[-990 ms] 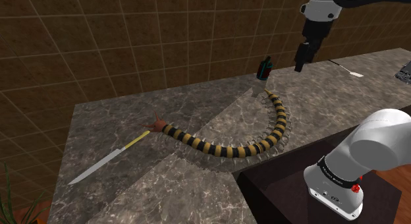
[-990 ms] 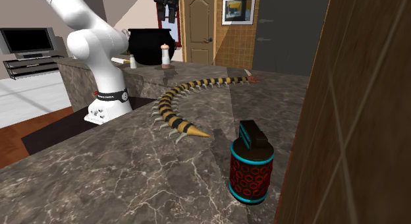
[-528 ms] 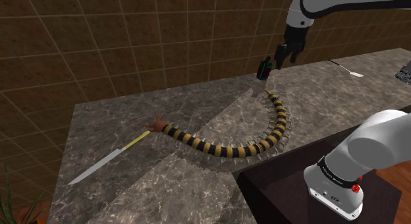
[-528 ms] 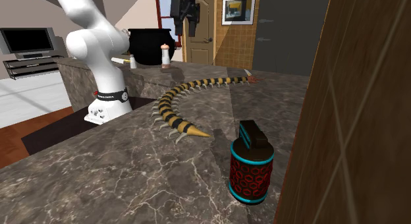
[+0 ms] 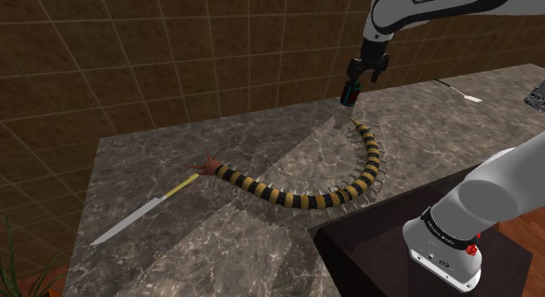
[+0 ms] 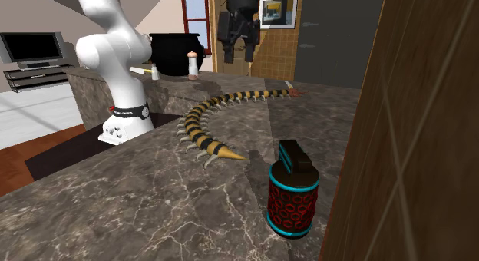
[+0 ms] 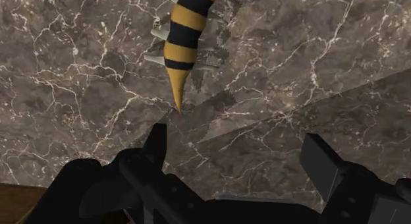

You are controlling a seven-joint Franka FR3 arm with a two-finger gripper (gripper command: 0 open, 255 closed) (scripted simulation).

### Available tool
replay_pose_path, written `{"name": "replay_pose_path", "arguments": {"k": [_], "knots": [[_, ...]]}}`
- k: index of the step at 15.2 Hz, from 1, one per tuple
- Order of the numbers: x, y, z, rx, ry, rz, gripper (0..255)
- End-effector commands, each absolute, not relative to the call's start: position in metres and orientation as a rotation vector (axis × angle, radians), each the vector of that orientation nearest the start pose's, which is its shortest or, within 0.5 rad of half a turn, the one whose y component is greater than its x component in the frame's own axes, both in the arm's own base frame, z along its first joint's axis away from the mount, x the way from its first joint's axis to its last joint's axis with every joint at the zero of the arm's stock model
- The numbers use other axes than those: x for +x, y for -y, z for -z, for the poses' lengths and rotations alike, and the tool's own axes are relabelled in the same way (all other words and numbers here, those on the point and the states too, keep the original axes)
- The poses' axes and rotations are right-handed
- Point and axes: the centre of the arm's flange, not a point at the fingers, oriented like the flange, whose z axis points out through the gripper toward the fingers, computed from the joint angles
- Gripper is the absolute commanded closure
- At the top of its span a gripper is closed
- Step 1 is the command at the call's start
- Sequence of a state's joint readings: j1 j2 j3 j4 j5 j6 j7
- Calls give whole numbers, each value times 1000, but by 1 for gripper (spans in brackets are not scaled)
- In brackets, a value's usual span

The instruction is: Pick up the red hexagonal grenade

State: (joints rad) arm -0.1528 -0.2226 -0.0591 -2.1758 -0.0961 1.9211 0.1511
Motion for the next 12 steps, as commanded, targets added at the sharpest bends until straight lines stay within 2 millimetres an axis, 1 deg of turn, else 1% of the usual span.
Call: {"name": "replay_pose_path", "arguments": {"k": [1, 7, 12], "knots": [[486, 126, -472, -3160, -610, -34, 0], [530, 179, -442, -3105, -858, 24, 0], [561, 229, -420, -3043, -1062, 72, 0]]}}
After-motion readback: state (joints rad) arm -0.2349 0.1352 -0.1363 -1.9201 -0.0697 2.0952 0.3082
